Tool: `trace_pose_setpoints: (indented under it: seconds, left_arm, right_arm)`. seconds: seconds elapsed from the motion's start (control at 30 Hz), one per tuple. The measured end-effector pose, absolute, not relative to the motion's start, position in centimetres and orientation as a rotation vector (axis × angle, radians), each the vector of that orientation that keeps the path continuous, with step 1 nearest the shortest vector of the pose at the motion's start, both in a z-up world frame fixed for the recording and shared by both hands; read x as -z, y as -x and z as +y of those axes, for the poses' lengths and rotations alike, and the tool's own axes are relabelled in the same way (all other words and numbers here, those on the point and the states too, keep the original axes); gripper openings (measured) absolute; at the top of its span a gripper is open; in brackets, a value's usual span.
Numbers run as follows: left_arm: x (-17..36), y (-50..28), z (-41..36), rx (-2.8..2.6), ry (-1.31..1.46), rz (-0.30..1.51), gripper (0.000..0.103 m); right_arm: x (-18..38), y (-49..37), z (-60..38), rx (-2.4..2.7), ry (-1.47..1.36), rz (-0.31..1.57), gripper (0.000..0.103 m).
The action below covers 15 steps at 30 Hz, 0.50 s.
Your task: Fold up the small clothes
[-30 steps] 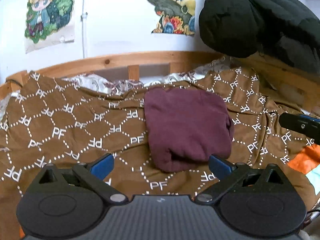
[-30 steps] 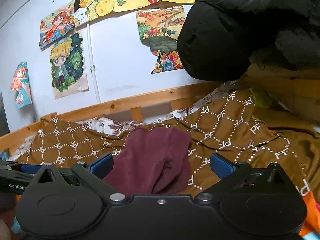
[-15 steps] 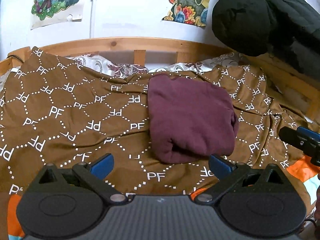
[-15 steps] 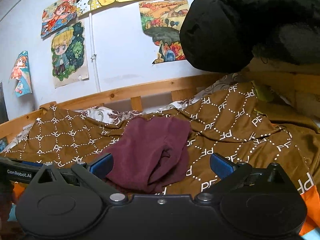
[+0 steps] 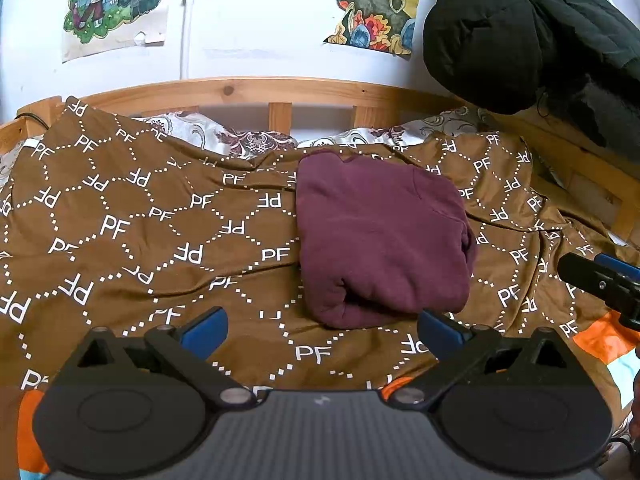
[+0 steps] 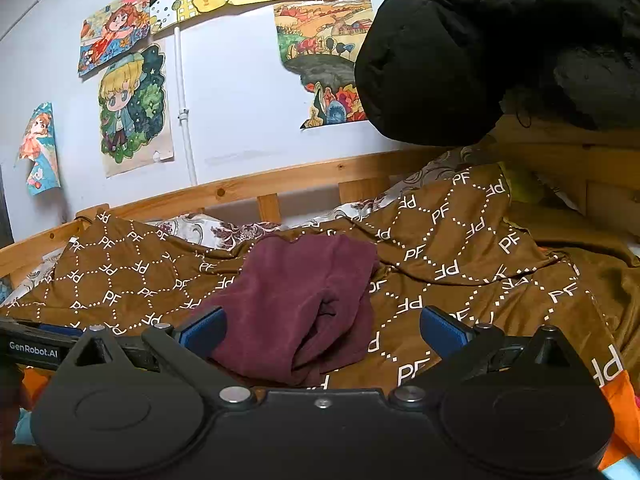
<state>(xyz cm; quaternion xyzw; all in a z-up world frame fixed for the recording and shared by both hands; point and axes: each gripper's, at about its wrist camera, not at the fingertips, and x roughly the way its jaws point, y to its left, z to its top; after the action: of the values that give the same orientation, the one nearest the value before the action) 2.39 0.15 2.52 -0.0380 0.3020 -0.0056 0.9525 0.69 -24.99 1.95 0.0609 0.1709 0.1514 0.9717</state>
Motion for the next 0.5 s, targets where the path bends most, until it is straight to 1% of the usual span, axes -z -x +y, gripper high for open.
trace_pose_setpoints:
  seconds: [0.5]
  left_arm:
    - [-2.27,-2.29,0.00,0.013,0.077,0.620,0.103]
  right_arm:
    - [-1.81,-0.84,-25.09,-0.304,-0.115,0.351,0.102]
